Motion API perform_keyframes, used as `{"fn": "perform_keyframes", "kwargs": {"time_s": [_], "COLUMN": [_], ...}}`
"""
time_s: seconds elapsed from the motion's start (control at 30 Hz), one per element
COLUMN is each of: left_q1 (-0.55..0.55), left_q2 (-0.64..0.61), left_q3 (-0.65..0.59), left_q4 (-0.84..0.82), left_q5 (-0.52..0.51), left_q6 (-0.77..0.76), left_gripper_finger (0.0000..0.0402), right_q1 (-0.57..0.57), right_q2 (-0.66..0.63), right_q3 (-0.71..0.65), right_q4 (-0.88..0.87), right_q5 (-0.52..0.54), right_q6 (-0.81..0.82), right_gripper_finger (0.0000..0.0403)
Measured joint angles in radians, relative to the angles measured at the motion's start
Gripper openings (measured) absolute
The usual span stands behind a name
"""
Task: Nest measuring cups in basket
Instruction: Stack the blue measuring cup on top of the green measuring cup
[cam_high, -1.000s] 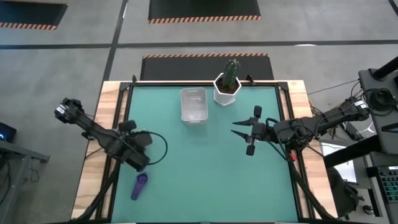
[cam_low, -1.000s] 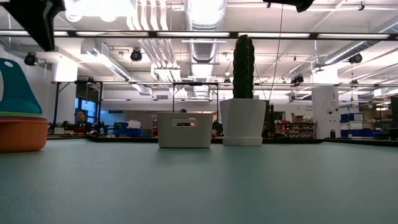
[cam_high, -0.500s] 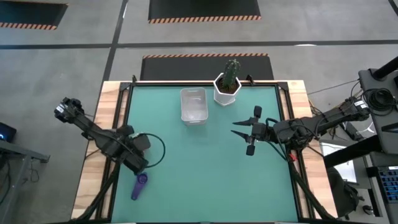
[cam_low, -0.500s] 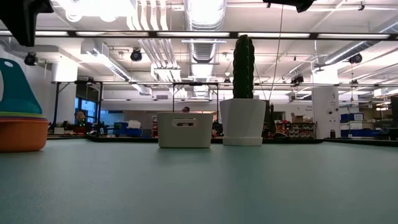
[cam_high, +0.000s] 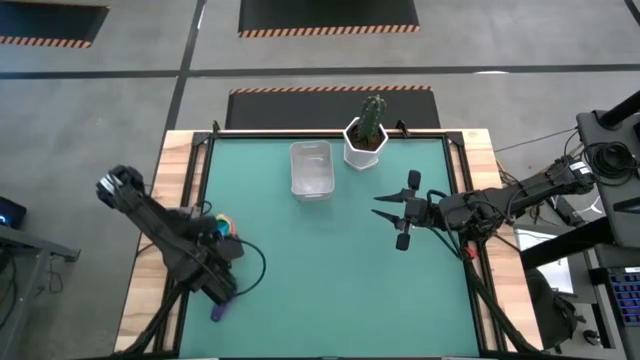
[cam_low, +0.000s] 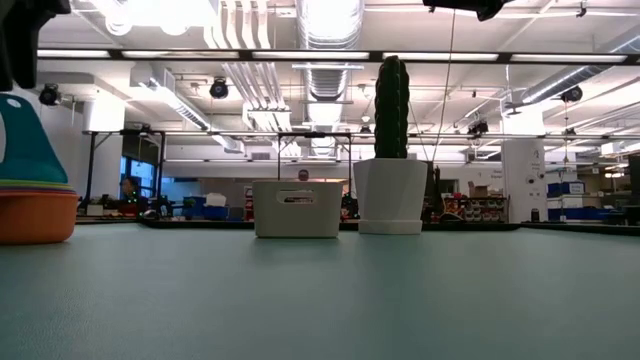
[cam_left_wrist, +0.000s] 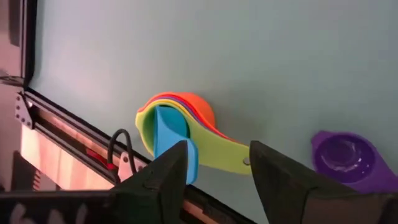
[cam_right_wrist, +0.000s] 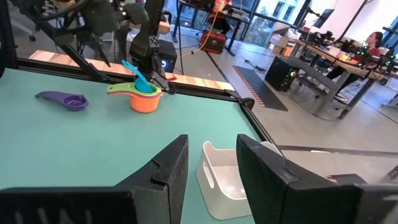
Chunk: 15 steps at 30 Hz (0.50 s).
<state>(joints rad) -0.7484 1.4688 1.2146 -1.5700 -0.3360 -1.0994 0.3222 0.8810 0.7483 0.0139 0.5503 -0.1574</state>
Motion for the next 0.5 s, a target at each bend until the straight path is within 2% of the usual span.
{"fn": "perform_keyframes", "kwargs": {"time_s": [0.33, 0.5], "left_q1": [-0.017, -0.017], "left_q2": [0.010, 0.008], "left_q3": [-0.090, -0.113], "left_q4": [-0.001, -0.003], "left_q5": [-0.021, -0.028], "left_q6": [-0.070, -0.070], "left_gripper_finger": [0.0116, 0.0074], "right_q1": [0.000, 0.000], "right_q2": [0.000, 0.000], "right_q3": [0.000, 0.000], "right_q4": [0.001, 0.001], "right_q5": [0.000, 0.000], "right_q6": [0.000, -0.003], "right_gripper_finger": [0.0123, 0.0123]}}
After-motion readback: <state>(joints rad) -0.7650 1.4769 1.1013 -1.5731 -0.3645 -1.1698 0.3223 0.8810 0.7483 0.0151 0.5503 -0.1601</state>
